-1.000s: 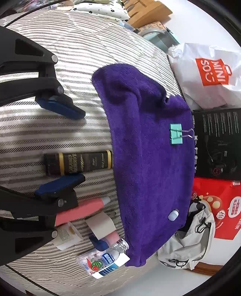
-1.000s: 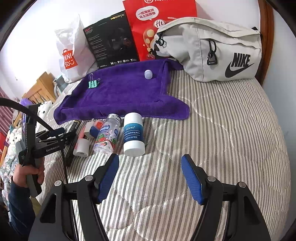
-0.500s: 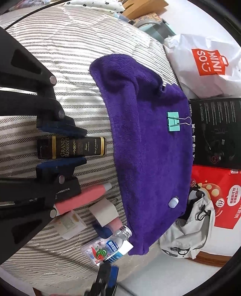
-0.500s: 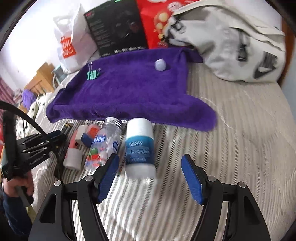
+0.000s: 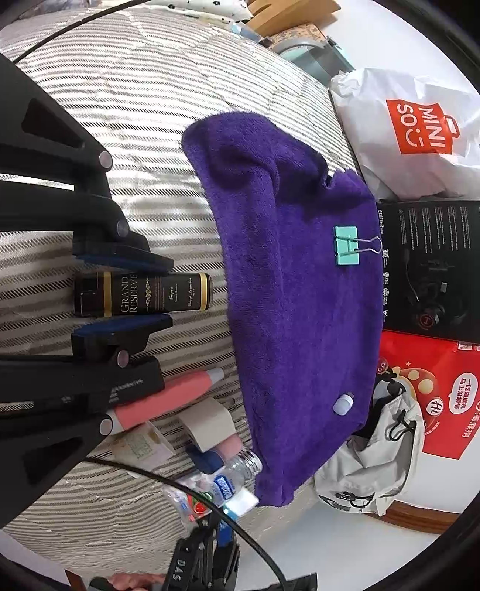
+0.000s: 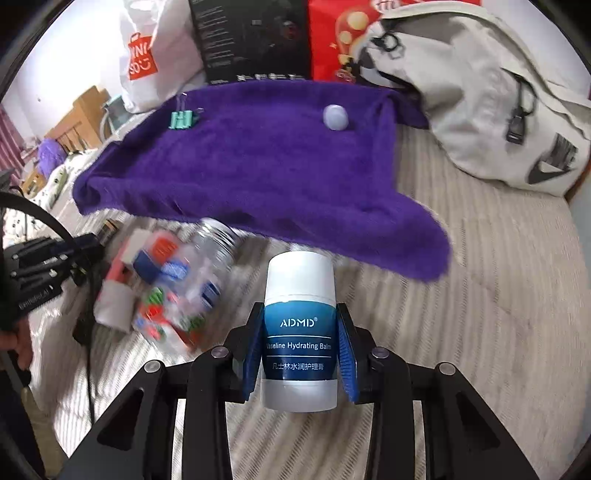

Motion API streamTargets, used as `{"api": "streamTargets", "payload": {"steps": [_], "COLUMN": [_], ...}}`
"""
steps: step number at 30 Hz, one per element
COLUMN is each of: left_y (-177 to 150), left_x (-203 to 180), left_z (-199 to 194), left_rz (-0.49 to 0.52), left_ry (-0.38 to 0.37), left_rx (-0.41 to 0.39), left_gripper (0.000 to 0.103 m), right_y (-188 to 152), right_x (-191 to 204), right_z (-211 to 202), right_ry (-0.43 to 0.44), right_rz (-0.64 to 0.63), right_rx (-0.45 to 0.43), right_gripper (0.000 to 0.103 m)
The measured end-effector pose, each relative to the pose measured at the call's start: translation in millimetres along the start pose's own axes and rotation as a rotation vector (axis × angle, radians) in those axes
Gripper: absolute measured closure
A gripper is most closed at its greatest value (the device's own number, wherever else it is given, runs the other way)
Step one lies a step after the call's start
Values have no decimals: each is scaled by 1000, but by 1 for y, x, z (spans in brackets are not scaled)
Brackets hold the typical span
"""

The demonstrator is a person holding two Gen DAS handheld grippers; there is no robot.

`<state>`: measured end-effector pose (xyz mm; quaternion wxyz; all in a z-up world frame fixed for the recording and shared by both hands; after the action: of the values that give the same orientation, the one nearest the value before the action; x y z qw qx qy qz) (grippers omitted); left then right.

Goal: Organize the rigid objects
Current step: 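Grasp the white-blue ADMD balm jar with right while left holds the box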

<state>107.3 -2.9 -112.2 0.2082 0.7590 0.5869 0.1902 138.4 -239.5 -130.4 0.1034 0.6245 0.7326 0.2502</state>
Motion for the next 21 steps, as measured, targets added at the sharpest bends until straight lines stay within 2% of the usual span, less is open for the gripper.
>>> {"api": "streamTargets", "payload": {"steps": [3, 7, 16, 21], "left_y": [0, 1, 1, -1], "left_x": [-1, -1, 0, -1], "left_z": [1, 1, 1, 1], "left_rz": [7, -2, -6, -20], "left_ry": [16, 43, 48, 61], "left_rx": [-11, -38, -58, -76], "left_gripper": [80, 80, 80, 80], "right_y": [-4, -8, -16, -14], "right_x": [-4, 3, -1, -1], "right_z": [-1, 0, -4, -3], "right_ry": [4, -48, -9, -6], "right_rz": [12, -35, -33, -31], "right_rx": [-15, -62, -188, -187], "right_gripper": [67, 67, 66, 66]}}
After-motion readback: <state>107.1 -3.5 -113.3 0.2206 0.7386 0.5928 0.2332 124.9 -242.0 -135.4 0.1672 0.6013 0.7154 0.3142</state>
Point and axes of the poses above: each gripper's, at about its wrist camera, not at the fingertips, and z roughly the way its jaws point, x to its left, y to its top, the point moved 5 cm from there along z, roughly the way its jaws point, and after that the axes turned 9 degrees about z, right-handed, at the moved point
